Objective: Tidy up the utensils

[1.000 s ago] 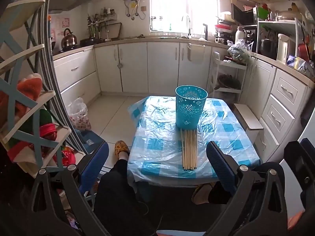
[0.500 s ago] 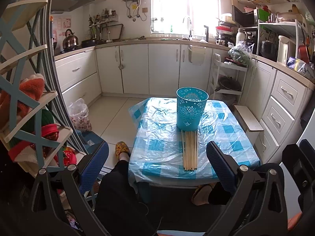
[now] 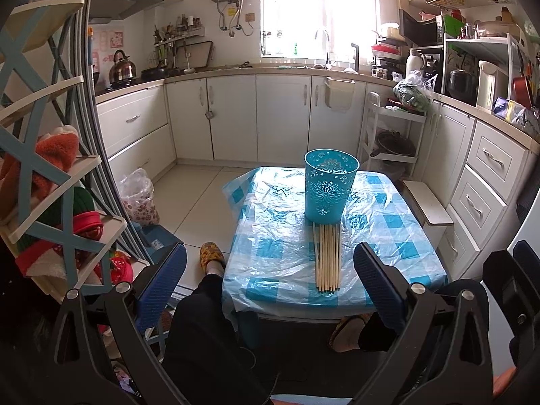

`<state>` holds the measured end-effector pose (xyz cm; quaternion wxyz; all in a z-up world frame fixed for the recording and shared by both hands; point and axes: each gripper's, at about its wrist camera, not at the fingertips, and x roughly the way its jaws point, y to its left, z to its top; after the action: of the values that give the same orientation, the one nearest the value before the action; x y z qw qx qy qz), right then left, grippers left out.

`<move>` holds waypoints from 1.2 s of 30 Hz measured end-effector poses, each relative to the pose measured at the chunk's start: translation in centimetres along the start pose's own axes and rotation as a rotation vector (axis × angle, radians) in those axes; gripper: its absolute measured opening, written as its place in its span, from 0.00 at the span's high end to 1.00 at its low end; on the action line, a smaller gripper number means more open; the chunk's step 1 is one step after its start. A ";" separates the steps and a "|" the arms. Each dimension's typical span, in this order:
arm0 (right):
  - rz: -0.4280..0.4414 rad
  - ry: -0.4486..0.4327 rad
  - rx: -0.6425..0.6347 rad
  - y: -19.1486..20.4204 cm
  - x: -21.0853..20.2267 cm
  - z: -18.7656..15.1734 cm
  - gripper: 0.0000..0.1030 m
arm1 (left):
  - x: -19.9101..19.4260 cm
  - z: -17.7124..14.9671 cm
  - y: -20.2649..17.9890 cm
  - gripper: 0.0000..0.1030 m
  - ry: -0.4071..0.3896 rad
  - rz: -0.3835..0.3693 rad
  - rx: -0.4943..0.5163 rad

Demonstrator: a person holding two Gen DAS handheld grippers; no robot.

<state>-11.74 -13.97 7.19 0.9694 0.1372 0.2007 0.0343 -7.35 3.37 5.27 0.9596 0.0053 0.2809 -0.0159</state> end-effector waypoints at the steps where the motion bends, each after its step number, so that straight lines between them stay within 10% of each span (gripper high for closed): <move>1: 0.001 0.002 -0.002 0.0 0.1 -0.1 0.07 | -0.1 0.1 0.1 0.07 0.000 0.000 0.000; 36: 0.014 0.063 -0.011 0.3 0.6 -0.8 0.07 | 0.5 -0.5 0.2 0.07 0.016 0.027 -0.007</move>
<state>-11.54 -13.46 6.39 0.9631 0.1320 0.2299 0.0466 -7.24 3.61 4.56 0.9575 0.0061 0.2885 -0.0019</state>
